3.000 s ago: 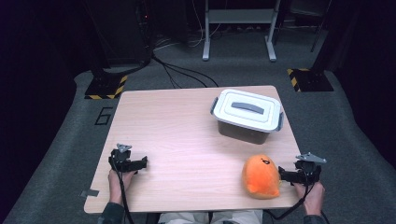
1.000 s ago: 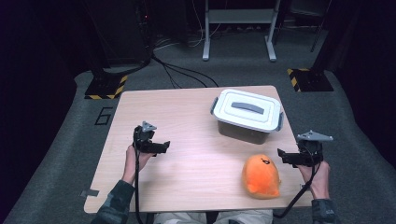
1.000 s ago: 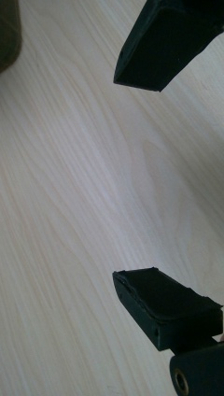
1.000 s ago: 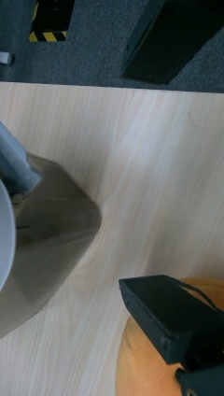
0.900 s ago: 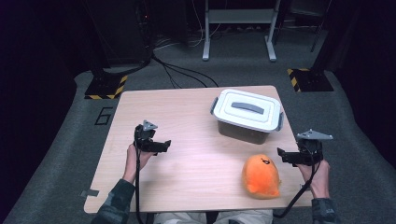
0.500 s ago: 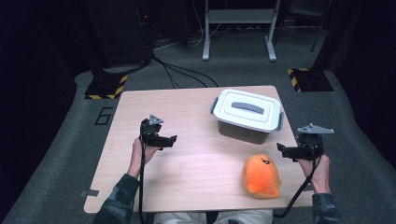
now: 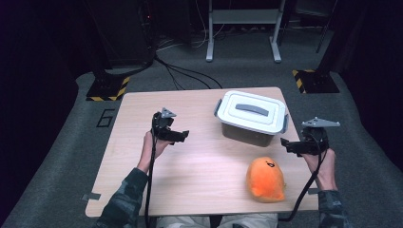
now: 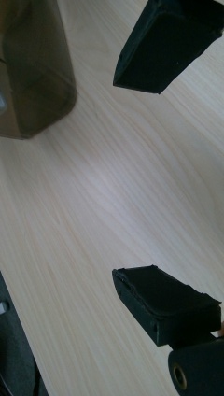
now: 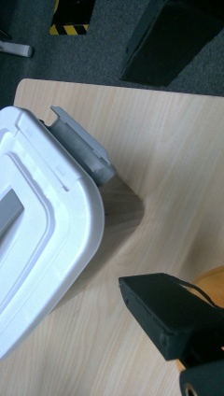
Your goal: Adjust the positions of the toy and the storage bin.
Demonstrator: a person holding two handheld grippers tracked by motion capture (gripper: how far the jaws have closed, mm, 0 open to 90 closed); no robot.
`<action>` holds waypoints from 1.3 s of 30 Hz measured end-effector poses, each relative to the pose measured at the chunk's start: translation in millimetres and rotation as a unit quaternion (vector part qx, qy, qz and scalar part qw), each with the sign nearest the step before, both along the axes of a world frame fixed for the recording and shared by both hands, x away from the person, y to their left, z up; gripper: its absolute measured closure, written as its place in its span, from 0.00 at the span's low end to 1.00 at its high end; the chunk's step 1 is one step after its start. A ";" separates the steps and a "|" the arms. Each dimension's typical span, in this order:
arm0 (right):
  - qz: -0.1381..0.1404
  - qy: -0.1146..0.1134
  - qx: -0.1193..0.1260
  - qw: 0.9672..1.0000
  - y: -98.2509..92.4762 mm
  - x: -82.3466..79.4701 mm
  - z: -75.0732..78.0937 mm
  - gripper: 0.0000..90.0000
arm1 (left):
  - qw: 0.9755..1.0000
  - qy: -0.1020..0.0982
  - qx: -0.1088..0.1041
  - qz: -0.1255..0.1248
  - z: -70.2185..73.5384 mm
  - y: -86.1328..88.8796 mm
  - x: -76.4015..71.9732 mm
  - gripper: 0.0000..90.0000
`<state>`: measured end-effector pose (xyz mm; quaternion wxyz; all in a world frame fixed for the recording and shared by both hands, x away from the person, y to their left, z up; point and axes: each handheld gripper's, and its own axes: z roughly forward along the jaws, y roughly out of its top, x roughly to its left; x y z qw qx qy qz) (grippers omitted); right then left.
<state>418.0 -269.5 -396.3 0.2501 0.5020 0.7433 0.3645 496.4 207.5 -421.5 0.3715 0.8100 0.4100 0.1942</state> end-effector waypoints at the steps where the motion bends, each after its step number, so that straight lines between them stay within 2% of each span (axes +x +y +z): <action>1: 0.000 0.000 0.000 1.000 0.0 0.0 0.0 0.02 | 1.000 0.000 0.000 0.000 0.0 0.0 0.0 0.08; 13: 0.002 0.004 0.009 1.000 7.1 19.7 4.7 0.04 | 1.000 -0.003 -0.013 -0.017 9.2 -21.0 15.9 0.08; 16: -0.001 0.008 0.014 1.000 8.1 28.4 3.4 0.06 | 1.000 -0.002 -0.005 -0.023 11.5 -28.1 20.2 0.09; 19: -0.003 0.007 0.017 1.000 8.3 32.7 3.2 0.08 | 1.000 -0.003 -0.009 -0.022 11.6 -32.2 22.2 0.09; 22: -0.015 0.010 0.030 0.999 8.7 44.7 2.9 0.16 | 1.000 -0.002 -0.006 -0.025 12.2 -36.1 23.6 0.09; 24: -0.018 0.010 0.031 0.999 8.9 47.0 2.5 0.17 | 1.000 -0.001 -0.003 -0.029 12.4 -36.3 23.7 0.09; 25: -0.020 0.013 0.030 0.999 9.0 50.6 1.8 0.18 | 1.000 -0.001 -0.003 -0.029 12.2 -37.1 23.8 0.09; 26: -0.025 0.023 0.037 0.999 10.0 58.0 0.2 0.24 | 1.000 -0.001 -0.001 -0.030 12.1 -37.2 23.8 0.09; 31: -0.037 0.038 0.043 0.998 10.1 67.9 -2.6 0.32 | 1.000 0.001 -0.003 -0.029 12.0 -35.5 23.8 0.09; 33: -0.036 0.055 0.061 0.996 8.6 72.6 -5.7 0.36 | 1.000 0.002 -0.003 -0.030 11.8 -34.0 23.4 0.09; 34: -0.036 0.055 0.061 0.996 8.6 72.6 -5.7 0.36 | 1.000 0.002 -0.003 -0.030 11.8 -34.0 23.4 0.09; 35: -0.031 0.059 0.078 0.995 7.8 73.3 -6.6 0.43 | 0.999 0.002 -0.003 -0.032 11.2 -33.0 23.0 0.09; 39: -0.023 0.062 0.097 0.993 6.9 72.8 -7.6 0.49 | 0.999 0.004 -0.003 -0.031 9.8 -32.0 22.8 0.09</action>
